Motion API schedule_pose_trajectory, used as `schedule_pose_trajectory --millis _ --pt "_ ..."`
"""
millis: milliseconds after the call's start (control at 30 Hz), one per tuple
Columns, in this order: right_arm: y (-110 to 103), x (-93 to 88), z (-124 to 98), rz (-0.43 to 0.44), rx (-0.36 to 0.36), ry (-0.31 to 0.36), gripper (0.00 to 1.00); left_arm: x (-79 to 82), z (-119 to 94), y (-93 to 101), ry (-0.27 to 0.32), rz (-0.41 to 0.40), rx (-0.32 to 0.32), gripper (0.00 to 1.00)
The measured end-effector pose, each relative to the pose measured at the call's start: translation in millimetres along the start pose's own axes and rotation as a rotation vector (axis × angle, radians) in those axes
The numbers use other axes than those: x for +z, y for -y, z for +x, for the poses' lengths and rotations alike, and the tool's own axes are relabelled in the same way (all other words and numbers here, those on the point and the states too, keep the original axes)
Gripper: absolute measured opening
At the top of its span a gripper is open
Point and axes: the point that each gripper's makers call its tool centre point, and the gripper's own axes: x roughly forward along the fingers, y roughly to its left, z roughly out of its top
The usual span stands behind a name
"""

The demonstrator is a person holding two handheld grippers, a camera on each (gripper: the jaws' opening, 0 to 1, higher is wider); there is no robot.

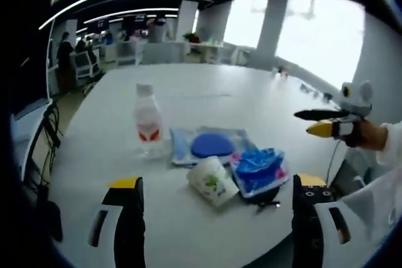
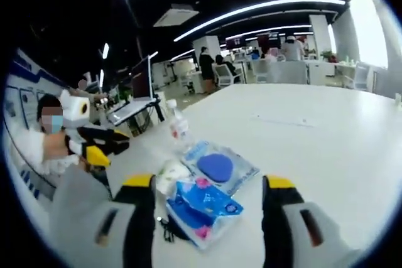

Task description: Arrange the tabletop items into an orderly group along one side of the table until the central work area is clear of visible clutter.

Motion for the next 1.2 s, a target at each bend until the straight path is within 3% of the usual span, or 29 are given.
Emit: schedule_pose_trajectory --millis 133,267,367,633,767,900,1133,1200 --pt "4.6 -14.2 0.2 0.034 -0.027 -0.031 0.66 3.6 1.8 0.8 0.004 -0.003 -0.012 0.95" --pt "4.1 -22.6 -0.9 0.036 -0.044 -0.034 0.65 0.7 12.0 4.4 -0.027 0.045 -0.042 0.94" --pt "7.2 -34.5 1.4 0.059 -0.063 -0.066 0.64 5.8 16.4 8.3 -0.016 0.059 -0.054 0.91" --pt "7.0 -46.6 0.5 0.023 -0.104 -0.113 0.60 0.9 39.4 43.5 -0.036 0.105 -0.110 0.82" --pt "10.7 -51.5 -1.9 0.068 -0.139 -0.114 0.57 -8.8 56.1 63.0 -0.085 0.127 -0.160 0.78" --pt "7.9 -58.7 -3.0 0.071 -0.163 -0.131 0.54 -5.3 68.2 73.6 -0.085 0.146 -0.201 0.72" --pt "8.4 -66.7 -4.7 0.084 -0.211 -0.157 0.47 -9.6 82.8 70.5 -0.123 0.162 -0.204 0.63" --pt "10.9 -67.4 -3.5 0.080 -0.223 -0.150 0.46 -16.9 87.6 67.0 -0.151 0.246 -0.203 0.58"
